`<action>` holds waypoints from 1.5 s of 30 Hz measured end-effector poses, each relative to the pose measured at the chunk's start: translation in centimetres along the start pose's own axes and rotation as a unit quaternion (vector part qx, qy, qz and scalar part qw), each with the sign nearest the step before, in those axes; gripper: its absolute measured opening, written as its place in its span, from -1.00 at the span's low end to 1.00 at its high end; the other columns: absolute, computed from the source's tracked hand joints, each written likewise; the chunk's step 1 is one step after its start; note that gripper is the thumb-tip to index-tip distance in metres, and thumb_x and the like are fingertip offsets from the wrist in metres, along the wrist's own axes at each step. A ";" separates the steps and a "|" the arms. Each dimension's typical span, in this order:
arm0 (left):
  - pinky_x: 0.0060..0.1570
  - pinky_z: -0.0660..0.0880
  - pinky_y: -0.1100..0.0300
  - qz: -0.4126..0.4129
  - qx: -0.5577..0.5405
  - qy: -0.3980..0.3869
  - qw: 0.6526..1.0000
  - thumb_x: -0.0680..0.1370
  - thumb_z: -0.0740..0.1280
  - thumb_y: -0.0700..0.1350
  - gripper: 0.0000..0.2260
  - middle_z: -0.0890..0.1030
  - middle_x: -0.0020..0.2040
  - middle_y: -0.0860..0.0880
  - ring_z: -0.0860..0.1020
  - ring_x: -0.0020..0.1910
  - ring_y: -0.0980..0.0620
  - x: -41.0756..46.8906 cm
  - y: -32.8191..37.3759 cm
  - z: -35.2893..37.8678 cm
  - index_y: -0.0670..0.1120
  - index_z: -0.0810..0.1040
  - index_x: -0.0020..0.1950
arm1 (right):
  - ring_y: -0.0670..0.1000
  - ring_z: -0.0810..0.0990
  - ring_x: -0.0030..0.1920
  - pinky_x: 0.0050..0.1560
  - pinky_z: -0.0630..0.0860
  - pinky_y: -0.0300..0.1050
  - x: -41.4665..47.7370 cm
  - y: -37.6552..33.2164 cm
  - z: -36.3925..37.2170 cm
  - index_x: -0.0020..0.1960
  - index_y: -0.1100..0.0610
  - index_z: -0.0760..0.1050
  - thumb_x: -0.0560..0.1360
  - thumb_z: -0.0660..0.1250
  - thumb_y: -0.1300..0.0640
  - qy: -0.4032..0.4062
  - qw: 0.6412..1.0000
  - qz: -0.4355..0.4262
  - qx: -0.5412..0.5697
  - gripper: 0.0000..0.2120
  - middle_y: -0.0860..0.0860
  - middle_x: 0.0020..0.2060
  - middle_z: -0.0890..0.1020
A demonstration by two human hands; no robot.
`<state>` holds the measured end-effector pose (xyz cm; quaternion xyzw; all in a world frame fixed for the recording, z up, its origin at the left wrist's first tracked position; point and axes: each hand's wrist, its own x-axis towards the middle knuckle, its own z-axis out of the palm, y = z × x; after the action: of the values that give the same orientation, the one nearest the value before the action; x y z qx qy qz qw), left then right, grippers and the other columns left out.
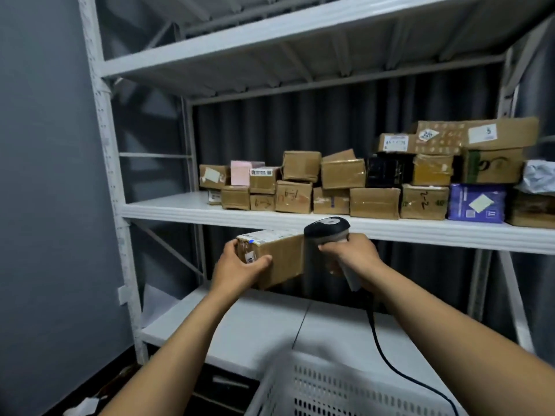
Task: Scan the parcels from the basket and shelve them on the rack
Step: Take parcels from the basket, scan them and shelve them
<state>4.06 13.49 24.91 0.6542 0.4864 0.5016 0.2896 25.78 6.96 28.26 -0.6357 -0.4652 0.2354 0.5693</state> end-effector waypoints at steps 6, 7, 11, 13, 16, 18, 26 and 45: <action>0.14 0.53 -0.02 0.051 -0.022 0.047 0.997 0.37 0.42 0.02 -0.19 0.51 0.25 -0.02 0.52 0.14 -0.07 7.3 5.3 -1.2 0.20 0.03 0.50 | 0.11 0.63 -0.42 -0.42 0.48 -0.16 5.5 -6.5 -0.9 -0.15 0.18 0.56 0.40 0.45 0.23 0.038 0.998 -0.046 0.007 -0.92 0.10 -0.26 0.62; 0.15 0.52 0.00 0.064 -0.019 0.056 0.996 0.35 0.41 0.02 -0.18 0.49 0.27 -0.03 0.51 0.15 -0.06 8.6 6.2 -1.0 0.21 0.04 0.49 | 0.08 0.62 -0.45 -0.43 0.48 -0.17 6.7 -7.4 -1.2 -0.13 0.20 0.56 0.41 0.45 0.23 0.045 0.998 -0.051 0.005 -0.91 0.11 -0.27 0.61; 0.10 0.42 0.14 0.109 0.004 0.123 0.986 0.39 0.42 -0.01 -0.27 0.43 0.33 -0.09 0.45 0.09 0.03 13.4 8.9 -0.1 0.11 0.15 0.48 | 0.08 0.63 -0.41 -0.39 0.54 -0.12 10.0 -9.7 -2.3 -0.14 0.23 0.60 0.41 0.46 0.21 0.080 0.994 -0.066 -0.021 -0.91 0.11 -0.33 0.64; 0.04 0.35 0.18 0.131 0.020 0.152 0.980 0.43 0.43 0.00 -0.30 0.40 0.33 -0.12 0.40 0.04 0.04 15.9 10.0 0.4 0.08 0.17 0.49 | 0.12 0.67 -0.29 -0.24 0.61 -0.04 12.0 -10.4 -2.6 -0.16 0.20 0.62 0.39 0.47 0.16 0.090 0.992 -0.077 -0.041 -0.90 0.10 -0.28 0.67; 0.05 0.35 0.11 0.148 0.057 0.192 0.969 0.45 0.46 0.01 -0.27 0.36 0.36 -0.15 0.42 0.21 -0.08 19.6 10.9 1.3 0.06 0.14 0.50 | 0.12 0.67 -0.28 -0.12 0.62 0.03 14.1 -11.1 -2.8 -0.24 0.18 0.62 0.37 0.46 0.15 0.085 0.991 -0.083 -0.066 -0.91 0.12 -0.30 0.68; 0.13 0.43 -0.01 0.161 0.092 0.202 0.962 0.42 0.49 0.04 -0.17 0.33 0.41 -0.14 0.40 0.30 -0.13 22.3 11.0 1.9 0.05 0.05 0.53 | 0.13 0.66 -0.31 -0.16 0.62 0.02 15.5 -11.3 -2.8 -0.26 0.18 0.62 0.37 0.45 0.16 0.079 0.991 -0.082 -0.074 -0.91 0.13 -0.34 0.68; 0.31 0.37 0.02 0.246 0.281 0.185 0.909 0.38 0.54 -0.05 -0.22 0.36 0.41 -0.07 0.28 0.40 -0.11 30.6 10.3 4.2 -0.10 0.22 0.49 | 0.13 0.67 -0.22 -0.11 0.62 0.06 20.6 -11.1 -2.7 -0.21 0.17 0.63 0.36 0.50 0.08 0.071 0.987 -0.099 -0.107 -0.85 0.11 -0.31 0.68; 0.34 0.33 0.01 0.239 0.290 0.135 0.917 0.45 0.48 -0.06 -0.30 0.24 0.48 -0.04 0.25 0.39 -0.11 34.2 7.5 7.4 0.03 0.24 0.52 | 0.05 0.63 -0.36 -0.35 0.49 -0.17 23.6 -8.5 -1.3 -0.20 0.18 0.62 0.39 0.50 0.11 0.044 0.988 -0.102 -0.108 -0.86 0.10 -0.35 0.67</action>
<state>14.44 43.33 41.74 0.7322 0.4742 0.4763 -0.1099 34.89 25.86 42.05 -0.6524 -0.5250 0.0963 0.5381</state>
